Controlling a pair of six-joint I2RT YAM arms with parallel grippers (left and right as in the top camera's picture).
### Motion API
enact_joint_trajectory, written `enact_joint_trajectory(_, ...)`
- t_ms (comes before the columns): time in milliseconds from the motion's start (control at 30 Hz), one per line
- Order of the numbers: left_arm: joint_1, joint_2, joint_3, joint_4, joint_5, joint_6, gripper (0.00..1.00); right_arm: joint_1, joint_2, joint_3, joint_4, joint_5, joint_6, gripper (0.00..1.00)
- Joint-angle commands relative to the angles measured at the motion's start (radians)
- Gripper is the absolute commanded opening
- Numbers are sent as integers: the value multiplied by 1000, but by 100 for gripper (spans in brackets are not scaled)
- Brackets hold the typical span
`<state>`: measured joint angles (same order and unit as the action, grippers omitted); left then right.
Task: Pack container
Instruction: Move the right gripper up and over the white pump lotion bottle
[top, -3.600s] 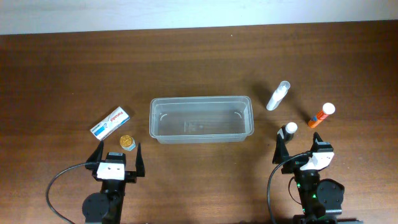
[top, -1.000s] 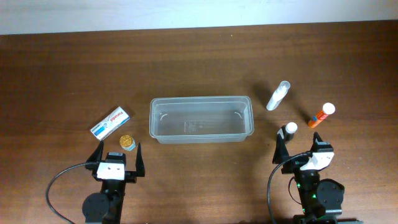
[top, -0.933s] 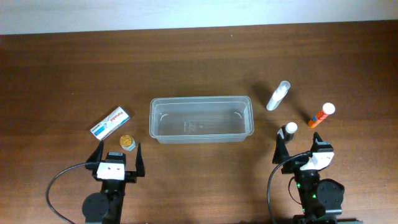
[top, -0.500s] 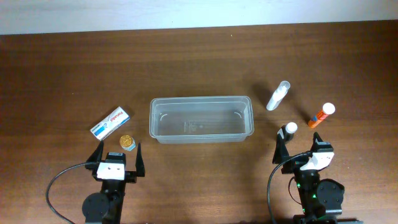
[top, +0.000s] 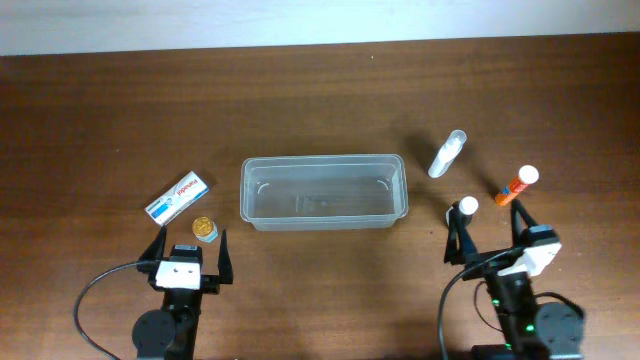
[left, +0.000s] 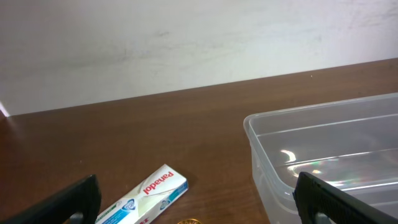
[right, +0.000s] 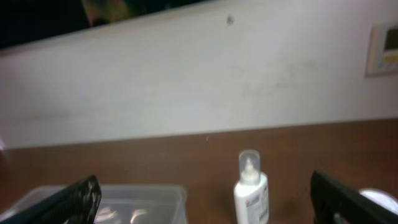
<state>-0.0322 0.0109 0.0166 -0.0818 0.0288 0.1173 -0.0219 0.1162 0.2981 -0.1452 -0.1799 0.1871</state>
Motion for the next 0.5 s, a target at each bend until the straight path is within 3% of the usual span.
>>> enact_joint_trajectory(0,5,-5,-8,1,0,19,99,-10,148,190,-92,-40,11,98)
enact_joint_trajectory(467,5,-5,-8,1,0,19,99,-9,1004,1112,-846,-82,5,98)
